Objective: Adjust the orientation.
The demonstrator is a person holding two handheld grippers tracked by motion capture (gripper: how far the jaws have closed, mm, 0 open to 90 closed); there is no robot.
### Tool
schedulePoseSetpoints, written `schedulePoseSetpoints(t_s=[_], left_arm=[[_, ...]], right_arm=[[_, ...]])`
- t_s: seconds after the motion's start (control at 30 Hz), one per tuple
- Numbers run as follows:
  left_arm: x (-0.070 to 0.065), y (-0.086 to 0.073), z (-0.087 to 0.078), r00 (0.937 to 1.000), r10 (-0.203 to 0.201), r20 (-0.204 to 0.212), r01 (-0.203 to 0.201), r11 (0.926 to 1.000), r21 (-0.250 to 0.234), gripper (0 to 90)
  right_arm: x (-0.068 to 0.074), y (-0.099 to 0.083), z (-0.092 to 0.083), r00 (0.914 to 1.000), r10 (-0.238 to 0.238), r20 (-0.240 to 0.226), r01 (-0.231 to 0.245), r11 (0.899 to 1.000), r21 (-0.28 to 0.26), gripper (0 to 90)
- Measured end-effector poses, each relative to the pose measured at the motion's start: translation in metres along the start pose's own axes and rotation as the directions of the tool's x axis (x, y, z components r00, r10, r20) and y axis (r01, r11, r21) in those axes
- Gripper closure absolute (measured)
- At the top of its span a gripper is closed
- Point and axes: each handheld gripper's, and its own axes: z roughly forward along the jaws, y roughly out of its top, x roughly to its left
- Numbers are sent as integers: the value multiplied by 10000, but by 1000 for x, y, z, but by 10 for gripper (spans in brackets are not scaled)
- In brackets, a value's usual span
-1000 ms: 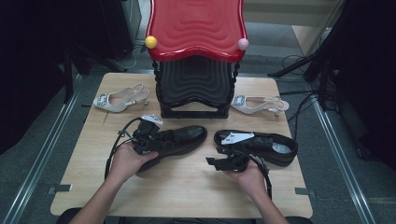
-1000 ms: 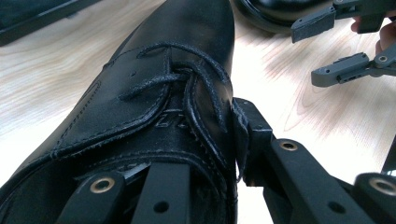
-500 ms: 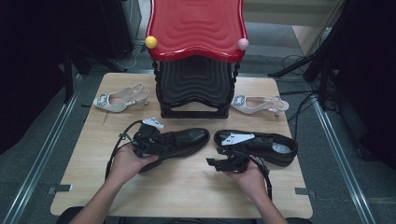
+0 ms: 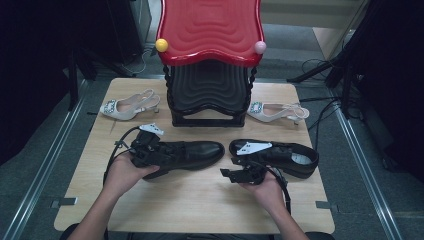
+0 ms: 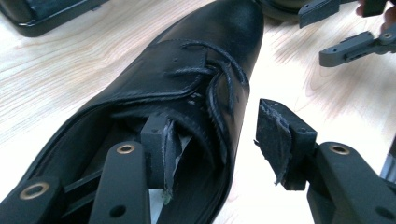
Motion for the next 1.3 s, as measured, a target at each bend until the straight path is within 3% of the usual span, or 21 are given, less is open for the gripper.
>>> schedulePoseSetpoints(t_s=[0.3, 0.4, 0.7, 0.87, 0.97, 1.07, 1.3], left_arm=[[2, -5, -24, 9989, -5, -468, -11, 9994, -356, 465], [3, -7, -30, 9987, -14, -511, -5, 9993, -379, 458], [7, -17, -44, 9957, -340, -863, 291, 9979, -574, 444], [11, -23, -55, 9931, -596, -1007, 519, 9957, -765, 441], [14, -28, -61, 9905, -845, -1086, 748, 9931, -903, 440], [15, -33, -67, 9875, -1044, -1179, 920, 9901, -1060, 439], [18, -43, -76, 9795, -1392, -1456, 1212, 9846, -1259, 438]], right_arm=[[2, 4, 6, 9999, -147, -76, 148, 9999, 21, 386], [4, 6, 8, 9995, -208, -247, 208, 9998, -21, 432], [8, 11, 17, 9989, -410, -231, 405, 9989, -231, 717], [12, 15, 28, 9994, -156, -312, 157, 9999, 34, 890], [15, 18, 36, 9991, -127, -413, 138, 9996, 258, 900], [19, 23, 44, 9988, -458, -161, 464, 9981, 394, 900], [13, 28, 50, 9989, -454, -110, 458, 9982, 377, 900]])
